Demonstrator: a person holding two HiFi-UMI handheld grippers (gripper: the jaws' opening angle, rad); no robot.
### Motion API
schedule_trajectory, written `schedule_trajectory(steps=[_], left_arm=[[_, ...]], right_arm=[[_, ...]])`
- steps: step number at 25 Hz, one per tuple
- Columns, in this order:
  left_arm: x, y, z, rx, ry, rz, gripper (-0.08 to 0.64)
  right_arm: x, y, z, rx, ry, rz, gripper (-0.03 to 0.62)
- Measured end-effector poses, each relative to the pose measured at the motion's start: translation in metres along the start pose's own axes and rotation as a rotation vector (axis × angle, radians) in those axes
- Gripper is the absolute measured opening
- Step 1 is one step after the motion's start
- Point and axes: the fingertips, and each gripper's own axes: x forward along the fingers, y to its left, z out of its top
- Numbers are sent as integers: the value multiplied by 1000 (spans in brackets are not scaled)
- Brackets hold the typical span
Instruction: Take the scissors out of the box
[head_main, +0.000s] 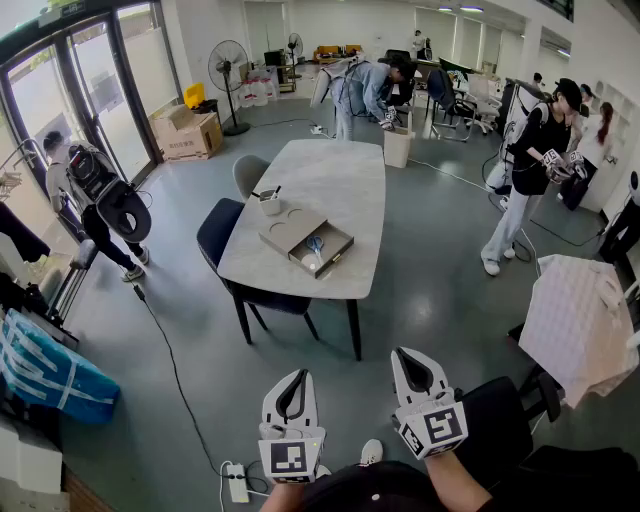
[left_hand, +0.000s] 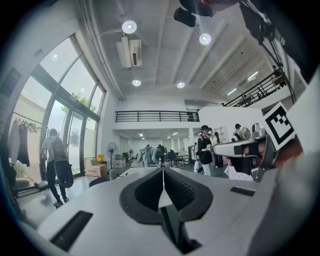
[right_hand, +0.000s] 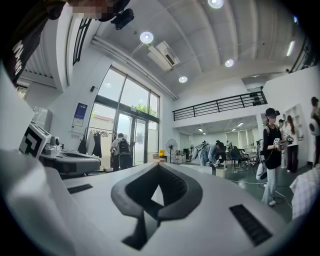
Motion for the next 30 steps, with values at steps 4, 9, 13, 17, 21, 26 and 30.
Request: schedule_trajectory(steps=[4,9,13,17,21,26,30], left_arm=[[-1,1,2,-5,-12,-2,17],[-2,4,4,-6,-19,-8,17],[-5,9,5,-8,-22,-11,17],[-11,16,3,4,-12,-15,17],[-24,25,-2,1,-2,-27,17],[-45,41,-12,-27,-21,-51,17],[-57,48,-25,-15,24,-75,17]], right_arm=[[-1,2,-1,-1,1,-1,-5],[1,6,0,-3,4,1,-5],[3,12,2,-5,0,1,-5],[4,17,1,14,-6,-19,-5],[0,28,-4,12,6,-53,-5],[-14,46,-18,26,30,-101,-5],[-22,59,-31,54,61,-132,-5]])
